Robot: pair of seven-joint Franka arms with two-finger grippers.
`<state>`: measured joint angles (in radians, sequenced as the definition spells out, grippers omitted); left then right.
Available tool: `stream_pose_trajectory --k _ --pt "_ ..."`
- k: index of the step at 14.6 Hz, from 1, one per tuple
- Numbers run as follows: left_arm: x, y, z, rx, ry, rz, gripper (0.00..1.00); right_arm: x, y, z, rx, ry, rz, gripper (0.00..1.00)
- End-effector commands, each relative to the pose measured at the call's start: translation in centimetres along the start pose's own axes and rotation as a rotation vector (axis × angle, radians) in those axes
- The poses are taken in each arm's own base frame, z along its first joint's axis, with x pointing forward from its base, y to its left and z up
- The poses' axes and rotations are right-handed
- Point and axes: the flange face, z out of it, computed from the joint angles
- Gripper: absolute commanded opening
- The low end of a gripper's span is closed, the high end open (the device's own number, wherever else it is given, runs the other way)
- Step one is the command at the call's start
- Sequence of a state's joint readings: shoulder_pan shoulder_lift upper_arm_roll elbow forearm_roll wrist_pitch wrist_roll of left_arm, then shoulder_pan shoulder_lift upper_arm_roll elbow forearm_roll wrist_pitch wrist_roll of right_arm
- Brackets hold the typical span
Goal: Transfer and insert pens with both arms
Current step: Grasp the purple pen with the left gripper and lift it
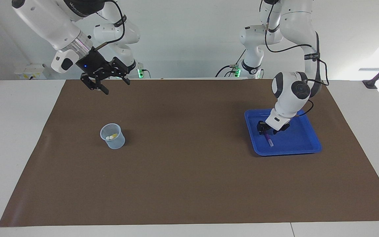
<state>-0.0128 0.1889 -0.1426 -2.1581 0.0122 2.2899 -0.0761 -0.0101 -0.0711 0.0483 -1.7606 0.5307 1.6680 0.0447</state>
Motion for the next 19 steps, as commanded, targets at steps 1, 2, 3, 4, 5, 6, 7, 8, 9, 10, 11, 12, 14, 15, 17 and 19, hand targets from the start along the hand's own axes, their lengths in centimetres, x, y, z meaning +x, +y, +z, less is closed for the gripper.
stream_pose_trajectory --k 1,2,3,4,5,6,7,8,9,10,11,12,14,15,17,19 --pt "0.8 0.1 0.2 0.013 0.012 0.015 0.71 -1.0 -0.5 0.5 0.041 0.014 0.102 1.0" --pt "0.8 0.1 0.2 0.013 0.012 0.012 0.66 -1.1 -0.8 0.7 0.04 0.012 0.103 1.0" --pt "0.8 0.4 0.6 0.012 0.008 0.015 0.55 -1.2 -1.5 1.0 0.039 0.006 0.093 1.0" --pt "0.8 0.7 0.8 0.012 0.004 0.021 0.39 -1.2 -1.6 1.1 0.039 0.009 0.091 1.0" --pt "0.8 0.7 0.8 0.012 0.004 0.021 0.18 -1.2 -1.7 1.1 0.04 0.011 0.089 1.0" --pt "0.8 0.7 0.8 0.012 0.001 0.022 0.0 -1.1 -1.7 1.0 0.04 0.016 0.089 1.0" --pt "0.8 0.6 0.8 0.014 -0.002 0.022 0.0 -1.1 -1.6 1.2 0.04 0.021 0.092 1.0" --pt "0.9 0.5 0.5 0.014 -0.003 0.019 0.0 -1.1 -1.9 1.3 0.04 0.02 0.086 1.0" --pt "1.0 0.2 0.3 0.013 -0.006 0.013 0.0 -1.2 -2.1 1.4 0.038 0.019 0.079 1.0" --pt "1.2 0.1 -0.2 0.014 -0.017 0.011 0.0 -1.2 -2.1 1.4 0.038 0.019 0.079 1.0" --pt "1.5 -0.1 -1.1 0.017 -0.029 0.01 0.0 -1.1 -2.1 1.4 0.038 0.02 0.077 1.0" --pt "1.9 -0.2 -2.5 0.018 -0.047 0.007 0.0 -1.2 -2.2 1.5 0.038 0.019 0.075 1.0" --pt "2.3 -0.9 -5.2 0.023 -0.09 -0.006 0.0 -1.2 -2.2 1.5 0.038 0.019 0.08 1.0" --pt "2.4 -0.9 -6.5 0.022 -0.104 -0.013 0.0 -1.2 -2.2 1.4 0.039 0.023 0.081 1.0" --pt "2.2 -1.0 -10.0 0.018 -0.147 -0.028 0.0 -1.0 -2.1 1.5 0.041 0.037 0.083 1.0" --pt "1.8 -0.6 -13.6 -0.047 -0.188 -0.066 0.0 -1.2 -2.0 1.8 0.071 0.045 0.097 1.0"
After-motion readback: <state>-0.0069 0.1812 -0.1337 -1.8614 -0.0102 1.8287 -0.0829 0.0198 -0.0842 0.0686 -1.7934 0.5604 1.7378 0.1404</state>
